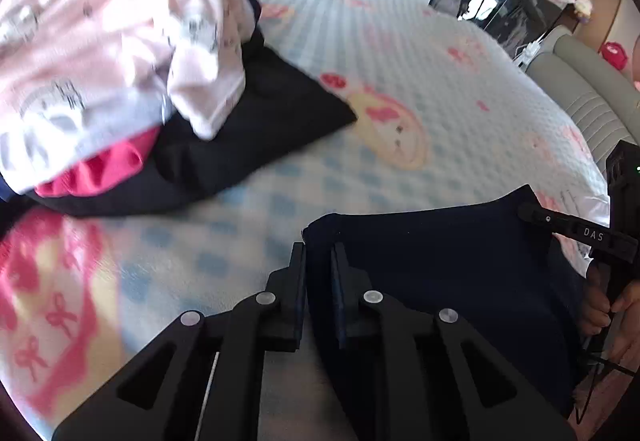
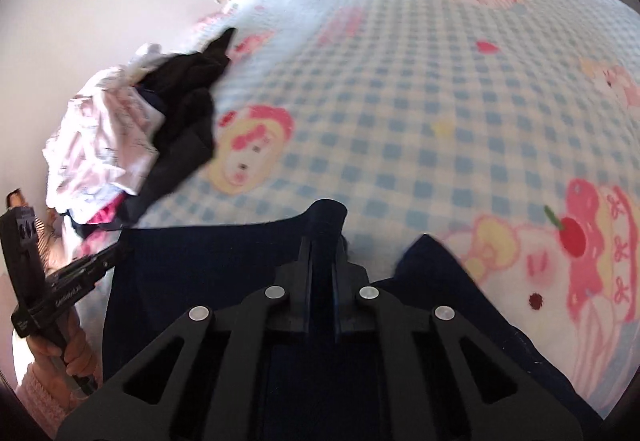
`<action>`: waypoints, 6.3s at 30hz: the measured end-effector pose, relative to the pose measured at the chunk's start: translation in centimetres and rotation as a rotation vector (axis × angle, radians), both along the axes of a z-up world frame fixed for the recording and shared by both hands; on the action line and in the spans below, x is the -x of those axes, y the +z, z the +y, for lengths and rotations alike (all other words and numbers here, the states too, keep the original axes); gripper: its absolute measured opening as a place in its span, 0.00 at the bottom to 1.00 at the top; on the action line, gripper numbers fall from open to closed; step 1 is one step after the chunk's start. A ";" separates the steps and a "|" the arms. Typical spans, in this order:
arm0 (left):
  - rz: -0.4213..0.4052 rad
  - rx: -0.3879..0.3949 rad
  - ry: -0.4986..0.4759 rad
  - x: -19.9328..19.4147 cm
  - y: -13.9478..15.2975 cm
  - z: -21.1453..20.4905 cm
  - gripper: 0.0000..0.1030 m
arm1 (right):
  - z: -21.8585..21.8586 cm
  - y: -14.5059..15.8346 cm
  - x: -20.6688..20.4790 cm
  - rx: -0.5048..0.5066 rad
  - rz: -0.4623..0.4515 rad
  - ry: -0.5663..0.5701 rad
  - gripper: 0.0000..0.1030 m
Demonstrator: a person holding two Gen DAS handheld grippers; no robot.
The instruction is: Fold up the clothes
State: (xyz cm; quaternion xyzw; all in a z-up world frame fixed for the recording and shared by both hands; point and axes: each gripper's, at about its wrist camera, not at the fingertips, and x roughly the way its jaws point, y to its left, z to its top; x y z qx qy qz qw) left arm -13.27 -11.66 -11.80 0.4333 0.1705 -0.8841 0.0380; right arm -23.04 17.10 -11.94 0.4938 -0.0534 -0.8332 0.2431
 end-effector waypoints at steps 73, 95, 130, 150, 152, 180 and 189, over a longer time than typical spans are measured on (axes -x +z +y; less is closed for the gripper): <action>-0.156 0.022 -0.478 -4.6 0.5 18.5 0.55 | 16.1 1.9 -23.6 -0.167 -0.078 -0.495 0.40; -0.200 -0.026 -0.681 -3.6 -1.2 25.7 0.51 | 20.1 0.1 -15.3 -0.204 -0.018 -0.538 0.10; 0.079 0.047 -0.345 3.7 4.8 18.2 0.27 | 22.6 0.4 -16.4 0.110 0.046 -0.677 0.51; 0.008 -0.066 -0.316 -4.2 0.6 15.3 0.37 | 16.9 1.4 -21.7 -0.006 0.080 -0.560 0.52; -0.008 -0.036 -0.366 -4.3 0.0 17.1 0.37 | 16.2 0.2 -21.2 -0.003 0.017 -0.502 0.55; -0.040 -0.048 -0.375 -6.9 -0.6 16.8 0.41 | 16.2 -2.4 -22.7 0.092 -0.148 -0.493 0.55; -0.039 -0.182 -0.328 -6.9 -0.6 13.9 0.43 | 16.1 -2.5 -22.9 0.132 -0.157 -0.463 0.55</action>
